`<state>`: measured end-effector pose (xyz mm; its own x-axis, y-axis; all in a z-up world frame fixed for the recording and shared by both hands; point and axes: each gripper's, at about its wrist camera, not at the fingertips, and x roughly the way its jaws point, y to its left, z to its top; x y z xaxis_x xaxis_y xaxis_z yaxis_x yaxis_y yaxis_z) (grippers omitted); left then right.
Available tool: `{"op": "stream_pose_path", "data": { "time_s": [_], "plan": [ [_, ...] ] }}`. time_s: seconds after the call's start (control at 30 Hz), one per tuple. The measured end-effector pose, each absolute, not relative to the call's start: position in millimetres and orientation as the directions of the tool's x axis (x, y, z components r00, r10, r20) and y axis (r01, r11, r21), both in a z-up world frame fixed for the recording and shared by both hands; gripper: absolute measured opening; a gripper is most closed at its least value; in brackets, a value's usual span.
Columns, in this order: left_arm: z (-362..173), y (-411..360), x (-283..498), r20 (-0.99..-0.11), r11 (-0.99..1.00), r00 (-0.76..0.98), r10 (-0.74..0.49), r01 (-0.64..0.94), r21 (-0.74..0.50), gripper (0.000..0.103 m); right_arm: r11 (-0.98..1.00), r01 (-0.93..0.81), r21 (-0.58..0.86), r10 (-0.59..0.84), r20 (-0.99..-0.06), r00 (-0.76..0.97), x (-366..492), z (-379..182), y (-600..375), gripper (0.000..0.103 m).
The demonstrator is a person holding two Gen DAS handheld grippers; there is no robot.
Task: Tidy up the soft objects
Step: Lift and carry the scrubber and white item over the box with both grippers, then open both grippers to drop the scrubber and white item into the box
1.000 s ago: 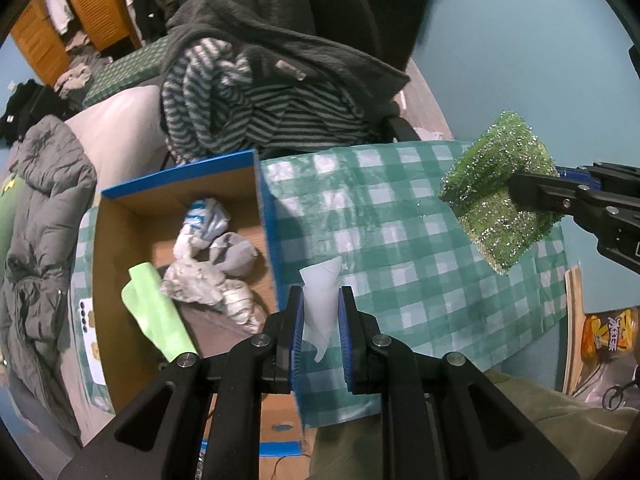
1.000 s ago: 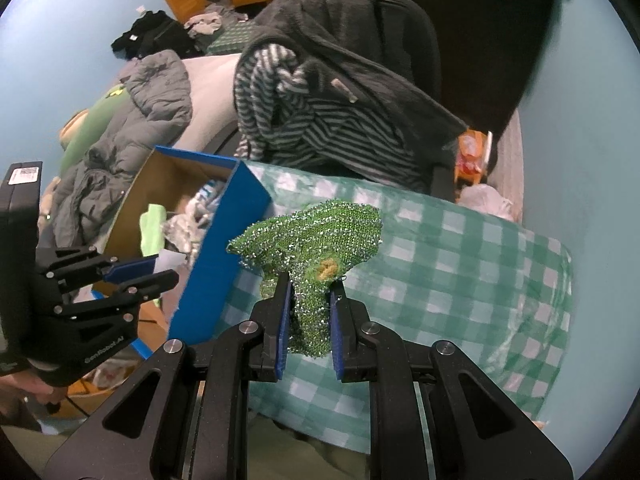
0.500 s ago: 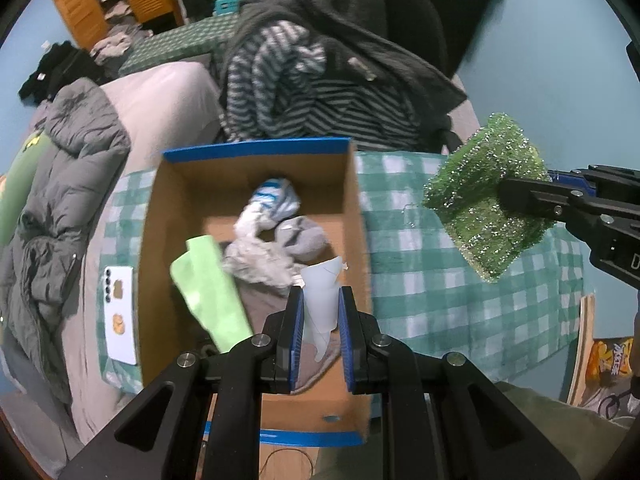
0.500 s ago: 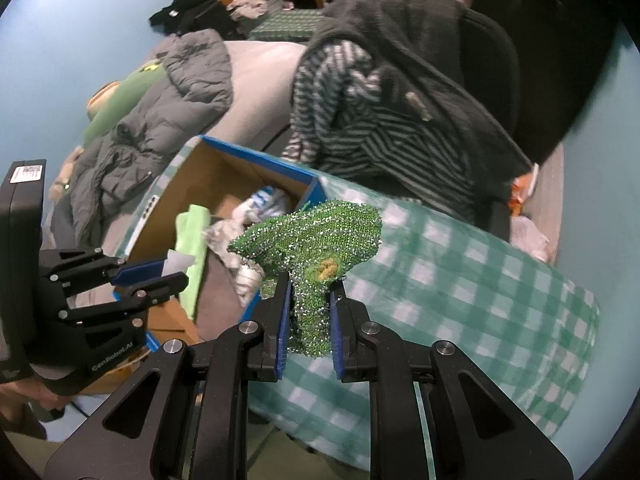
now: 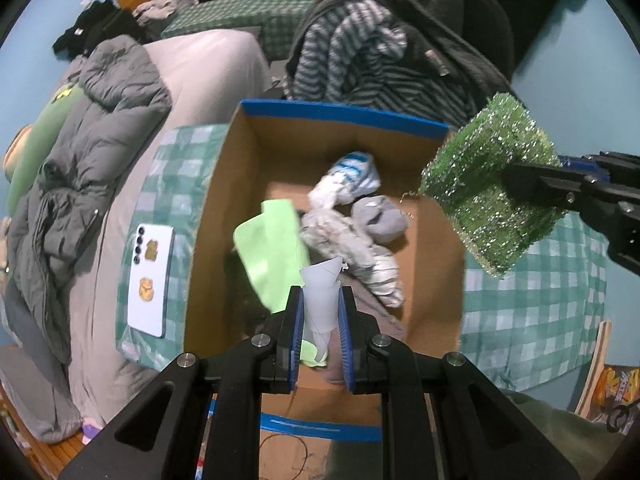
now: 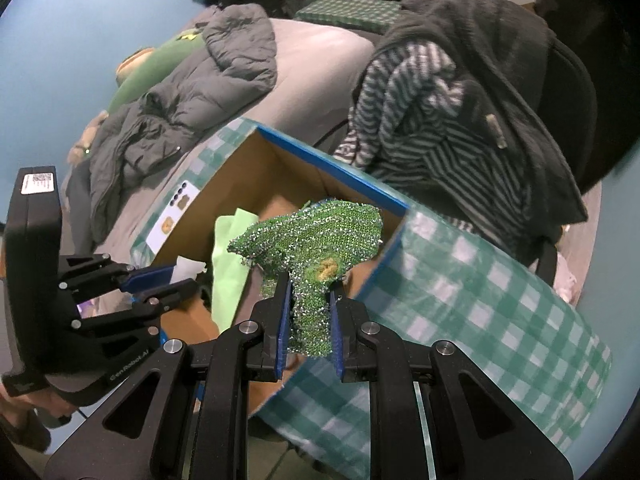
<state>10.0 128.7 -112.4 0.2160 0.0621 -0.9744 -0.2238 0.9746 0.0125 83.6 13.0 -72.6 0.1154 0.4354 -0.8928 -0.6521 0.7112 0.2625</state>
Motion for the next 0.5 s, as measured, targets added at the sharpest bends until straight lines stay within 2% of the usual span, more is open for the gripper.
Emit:
{"op": "stream_pose_path", "data": {
  "time_s": [0.2,0.5],
  "plan": [
    [-129,146,2,-0.981,0.959,0.184,0.058,-0.282,0.004,0.016,0.694,-0.675,0.248,0.418,-0.903,0.097,83,-82,36,0.015],
    [-143,157,-2,-0.986,0.957,0.151,0.067,-0.288,0.021,0.017,0.692,-0.676,0.253,0.399,-0.915,0.066,82,-98,61,0.015]
  ]
}}
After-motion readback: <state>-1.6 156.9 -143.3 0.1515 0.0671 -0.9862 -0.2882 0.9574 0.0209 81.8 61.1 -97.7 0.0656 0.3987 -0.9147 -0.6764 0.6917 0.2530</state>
